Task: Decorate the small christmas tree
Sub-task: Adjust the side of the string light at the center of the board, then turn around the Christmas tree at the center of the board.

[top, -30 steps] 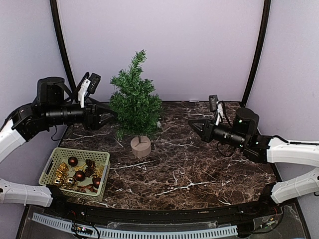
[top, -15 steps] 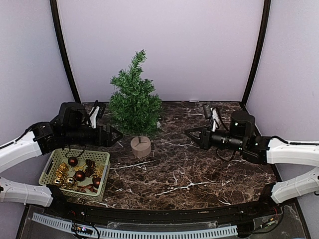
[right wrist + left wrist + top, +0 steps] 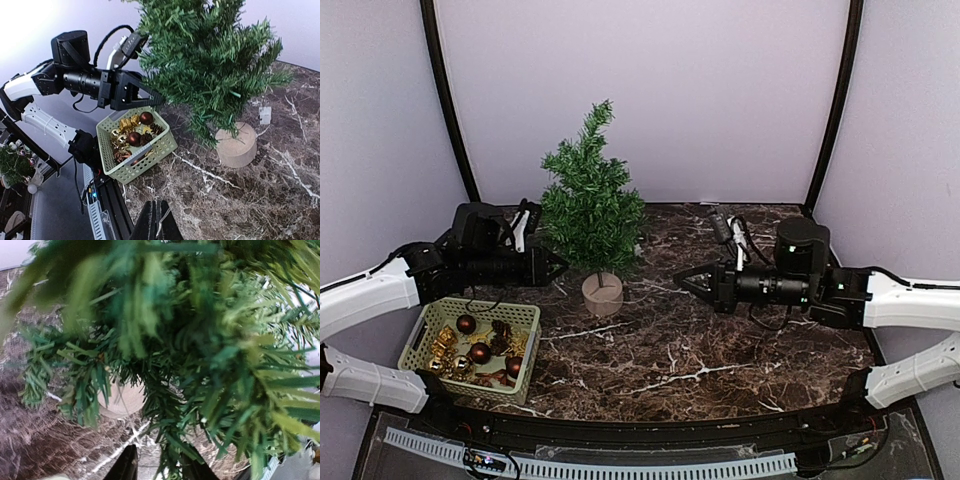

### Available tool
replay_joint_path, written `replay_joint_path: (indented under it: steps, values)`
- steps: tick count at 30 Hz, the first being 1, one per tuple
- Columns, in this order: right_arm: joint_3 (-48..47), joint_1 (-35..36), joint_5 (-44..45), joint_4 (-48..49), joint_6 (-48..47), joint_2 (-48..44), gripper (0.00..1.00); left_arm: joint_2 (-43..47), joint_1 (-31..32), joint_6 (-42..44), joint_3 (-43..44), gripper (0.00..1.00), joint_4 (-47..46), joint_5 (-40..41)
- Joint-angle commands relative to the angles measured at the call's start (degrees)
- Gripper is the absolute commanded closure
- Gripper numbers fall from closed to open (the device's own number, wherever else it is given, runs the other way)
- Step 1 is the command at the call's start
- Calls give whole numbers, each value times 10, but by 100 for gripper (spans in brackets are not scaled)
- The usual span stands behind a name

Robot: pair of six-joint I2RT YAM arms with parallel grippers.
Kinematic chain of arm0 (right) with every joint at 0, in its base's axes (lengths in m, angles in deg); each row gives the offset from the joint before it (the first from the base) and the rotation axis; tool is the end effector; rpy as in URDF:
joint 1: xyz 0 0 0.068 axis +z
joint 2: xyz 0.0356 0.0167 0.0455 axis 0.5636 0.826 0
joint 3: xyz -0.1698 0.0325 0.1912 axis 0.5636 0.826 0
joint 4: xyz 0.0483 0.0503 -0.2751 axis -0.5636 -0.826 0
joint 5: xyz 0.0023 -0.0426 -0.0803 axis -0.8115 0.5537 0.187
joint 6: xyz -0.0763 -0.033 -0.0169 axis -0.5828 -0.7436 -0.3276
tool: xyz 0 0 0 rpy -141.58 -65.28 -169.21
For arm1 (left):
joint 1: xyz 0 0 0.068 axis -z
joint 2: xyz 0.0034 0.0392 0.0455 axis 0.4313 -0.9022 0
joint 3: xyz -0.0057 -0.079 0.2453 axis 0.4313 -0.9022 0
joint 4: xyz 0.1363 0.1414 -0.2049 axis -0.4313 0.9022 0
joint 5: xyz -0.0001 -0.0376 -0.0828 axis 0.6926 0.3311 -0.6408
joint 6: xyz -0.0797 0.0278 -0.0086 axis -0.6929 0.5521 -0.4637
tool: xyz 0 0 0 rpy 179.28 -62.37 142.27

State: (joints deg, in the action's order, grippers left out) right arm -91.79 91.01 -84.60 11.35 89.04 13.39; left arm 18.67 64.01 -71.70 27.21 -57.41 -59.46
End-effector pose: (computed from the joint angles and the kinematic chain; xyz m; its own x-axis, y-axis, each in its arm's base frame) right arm 0.1636 0.2819 0.2642 -0.5130 0.0050 -0.8584 -0.7967 0.3693 0.4784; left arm 0.2389 -0.2007 0.2566 -0.6403 -0.0949 -0.7623 0.4479 0.7600 -0.4708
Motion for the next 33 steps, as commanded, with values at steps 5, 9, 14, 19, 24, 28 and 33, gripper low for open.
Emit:
replay_joint_path:
  steps: [5, 9, 14, 19, 24, 28, 33]
  values:
    - [-35, 7, 134, 38, -1, -41, 98, 16, -3, -2, -12, 81, -9, 1]
    - [-37, 7, 215, 78, 0, -38, 98, 16, -3, -2, -12, 89, -9, 1]
    - [-48, 7, 299, 89, 6, -21, 99, 16, -4, 1, -11, 98, -8, 4]
    - [-77, 7, 350, 70, 4, 16, 99, 15, -4, 2, -11, 99, -9, 5]
    - [-104, 6, 407, 28, 3, 55, 99, 16, -6, 1, -11, 88, -22, 0]
    - [-102, 5, 429, 4, 11, 61, 100, 17, -7, 5, -11, 91, -24, 0]
    - [-82, 6, 400, -7, 19, 53, 99, 20, -10, 8, -10, 98, -27, -5]
